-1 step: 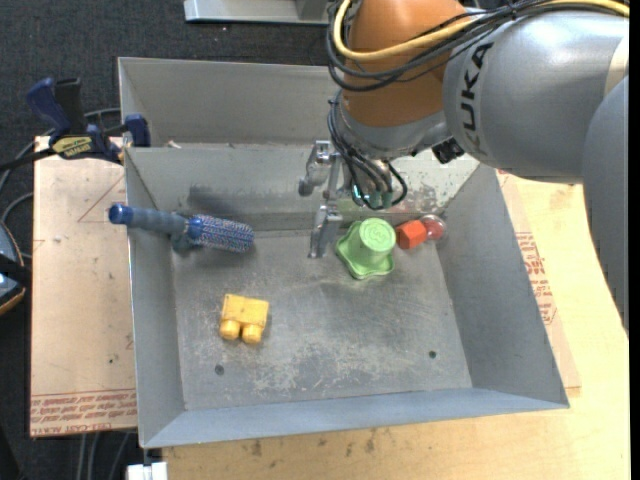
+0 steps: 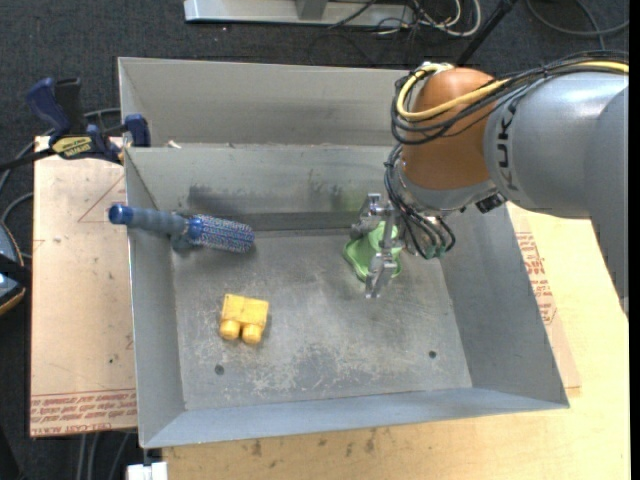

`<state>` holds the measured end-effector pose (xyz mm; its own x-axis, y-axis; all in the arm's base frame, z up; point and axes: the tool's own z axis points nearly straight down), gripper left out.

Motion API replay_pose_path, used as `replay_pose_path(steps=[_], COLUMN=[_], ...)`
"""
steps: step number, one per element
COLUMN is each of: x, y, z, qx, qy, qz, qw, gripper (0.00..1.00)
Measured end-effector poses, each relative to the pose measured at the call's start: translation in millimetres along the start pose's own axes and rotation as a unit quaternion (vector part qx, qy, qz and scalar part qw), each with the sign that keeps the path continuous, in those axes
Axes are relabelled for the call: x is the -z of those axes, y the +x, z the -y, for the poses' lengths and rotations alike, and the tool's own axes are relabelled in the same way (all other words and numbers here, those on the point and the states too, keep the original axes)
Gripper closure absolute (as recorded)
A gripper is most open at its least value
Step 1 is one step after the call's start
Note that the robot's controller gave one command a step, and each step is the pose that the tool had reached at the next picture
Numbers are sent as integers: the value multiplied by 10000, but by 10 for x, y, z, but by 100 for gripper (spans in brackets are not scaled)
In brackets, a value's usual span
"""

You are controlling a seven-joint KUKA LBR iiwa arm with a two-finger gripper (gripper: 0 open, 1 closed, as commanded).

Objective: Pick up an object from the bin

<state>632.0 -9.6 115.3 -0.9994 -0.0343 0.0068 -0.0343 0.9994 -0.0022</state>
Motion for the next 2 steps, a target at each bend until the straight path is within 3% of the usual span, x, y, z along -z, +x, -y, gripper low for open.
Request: replay_pose_path(steps=[1, 2], x=[-429, -398], y=[-194, -68], z=[321, 591], qx=[-289, -652], qy=[-44, -42], qz=[55, 99], qw=[9996, 9978], gripper=[0, 0])
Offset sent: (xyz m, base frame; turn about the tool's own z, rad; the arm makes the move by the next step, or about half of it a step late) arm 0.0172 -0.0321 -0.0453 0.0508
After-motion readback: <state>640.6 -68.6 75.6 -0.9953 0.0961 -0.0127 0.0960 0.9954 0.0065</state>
